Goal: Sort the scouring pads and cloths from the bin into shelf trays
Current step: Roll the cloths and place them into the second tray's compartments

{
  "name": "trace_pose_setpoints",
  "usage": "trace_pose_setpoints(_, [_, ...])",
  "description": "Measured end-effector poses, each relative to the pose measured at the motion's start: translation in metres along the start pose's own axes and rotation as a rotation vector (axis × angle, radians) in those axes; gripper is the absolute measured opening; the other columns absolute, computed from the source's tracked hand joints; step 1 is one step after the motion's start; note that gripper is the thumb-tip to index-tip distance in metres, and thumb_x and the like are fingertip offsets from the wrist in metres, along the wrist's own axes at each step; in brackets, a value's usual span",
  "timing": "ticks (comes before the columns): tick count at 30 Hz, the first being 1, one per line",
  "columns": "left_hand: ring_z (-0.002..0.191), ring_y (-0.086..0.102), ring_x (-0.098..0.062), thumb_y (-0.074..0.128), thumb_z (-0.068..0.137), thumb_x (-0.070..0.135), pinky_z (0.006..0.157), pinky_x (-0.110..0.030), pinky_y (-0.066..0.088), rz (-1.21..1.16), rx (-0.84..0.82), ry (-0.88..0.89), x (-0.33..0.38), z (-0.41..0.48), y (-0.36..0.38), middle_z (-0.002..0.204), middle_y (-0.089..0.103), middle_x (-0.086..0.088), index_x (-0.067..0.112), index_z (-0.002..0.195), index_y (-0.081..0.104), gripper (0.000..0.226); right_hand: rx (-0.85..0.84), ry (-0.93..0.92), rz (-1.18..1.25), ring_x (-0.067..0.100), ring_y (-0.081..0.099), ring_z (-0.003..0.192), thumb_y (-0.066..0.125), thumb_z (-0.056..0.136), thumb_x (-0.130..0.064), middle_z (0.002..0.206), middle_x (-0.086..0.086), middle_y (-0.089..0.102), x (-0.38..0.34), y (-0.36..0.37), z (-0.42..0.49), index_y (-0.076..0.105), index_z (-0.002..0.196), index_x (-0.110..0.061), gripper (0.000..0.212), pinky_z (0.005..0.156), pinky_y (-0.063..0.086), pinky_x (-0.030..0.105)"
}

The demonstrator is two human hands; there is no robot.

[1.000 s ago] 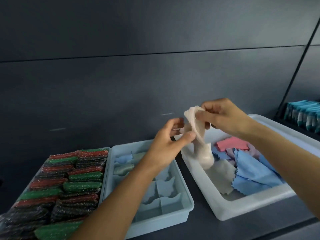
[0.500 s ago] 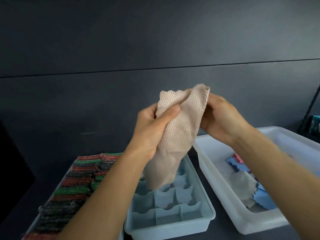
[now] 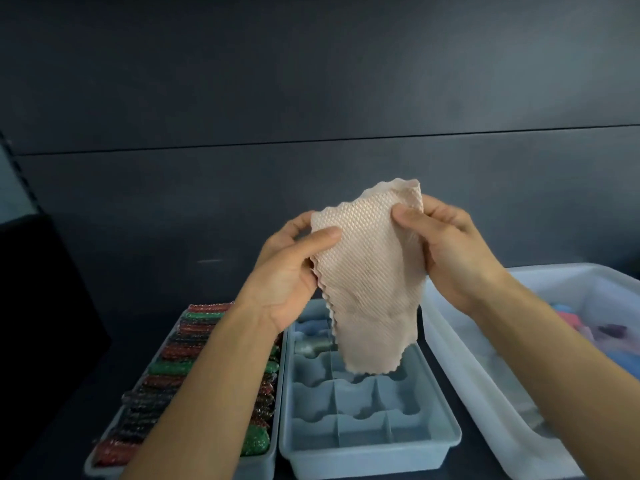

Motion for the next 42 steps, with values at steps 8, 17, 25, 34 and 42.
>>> trace_pose_setpoints(8, [0.097, 0.07, -0.018, 0.073, 0.068, 0.008, 0.086, -0.026, 0.057, 0.317, -0.132, -0.009, 0.011, -0.011, -0.005, 0.107, 0.073, -0.007, 0.009, 0.113, 0.069, 0.045, -0.122, -0.043, -0.125, 0.011, 0.063, 0.08, 0.06, 0.086, -0.027, 0.089, 0.005, 0.069, -0.001, -0.002, -0.003, 0.067, 0.103, 0.001, 0.033, 0.065, 0.05, 0.018])
trace_pose_setpoints(17, [0.071, 0.064, -0.013, 0.076, 0.078, 0.003, 0.063, -0.026, 0.049, 0.562, 0.036, 0.084, 0.015, -0.01, -0.007, 0.076, 0.068, -0.006, 0.01, 0.077, 0.065, 0.012, 0.03, -0.064, -0.275, 0.009, 0.062, 0.07, 0.066, 0.088, -0.018, 0.075, 0.001, 0.07, -0.001, -0.003, -0.007, 0.073, 0.084, -0.009, 0.012, 0.071, 0.055, 0.033])
trace_pose_setpoints(25, [0.063, 0.069, -0.019, 0.074, 0.083, 0.007, 0.055, -0.028, 0.057, 0.566, 0.241, 0.221, 0.006, -0.008, 0.015, 0.081, 0.071, -0.021, 0.0, 0.087, 0.065, 0.012, 0.105, -0.242, -0.562, 0.015, 0.033, 0.052, 0.063, 0.092, -0.028, 0.053, 0.015, 0.041, 0.015, 0.02, -0.013, 0.056, 0.065, 0.009, 0.046, 0.045, 0.03, 0.034])
trace_pose_setpoints(34, [0.086, 0.074, -0.019, 0.045, 0.102, 0.034, 0.072, -0.03, 0.06, 0.398, 0.126, 0.16, 0.007, -0.016, 0.027, 0.091, 0.076, -0.009, 0.005, 0.101, 0.071, 0.039, 0.021, -0.257, -0.437, 0.032, 0.062, 0.062, 0.075, 0.079, -0.035, 0.067, 0.007, 0.07, 0.013, 0.034, -0.011, 0.071, 0.074, -0.009, 0.027, 0.056, 0.053, 0.039])
trace_pose_setpoints(42, [0.117, 0.055, 0.006, 0.078, 0.074, 0.031, 0.099, -0.024, 0.047, 0.624, 0.017, 0.167, -0.037, -0.034, 0.026, 0.125, 0.057, 0.024, 0.035, 0.143, 0.033, 0.082, 0.234, -0.316, -0.559, 0.014, 0.044, 0.053, 0.066, 0.08, -0.015, 0.065, 0.022, 0.06, -0.003, 0.034, 0.014, 0.058, 0.067, 0.002, 0.023, 0.049, 0.045, 0.036])
Point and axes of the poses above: each hand's wrist, its own z-axis towards the middle knuckle, its own y-axis out of the palm, x = y × z, the point moved 1 cm from there along z, towards the middle knuckle
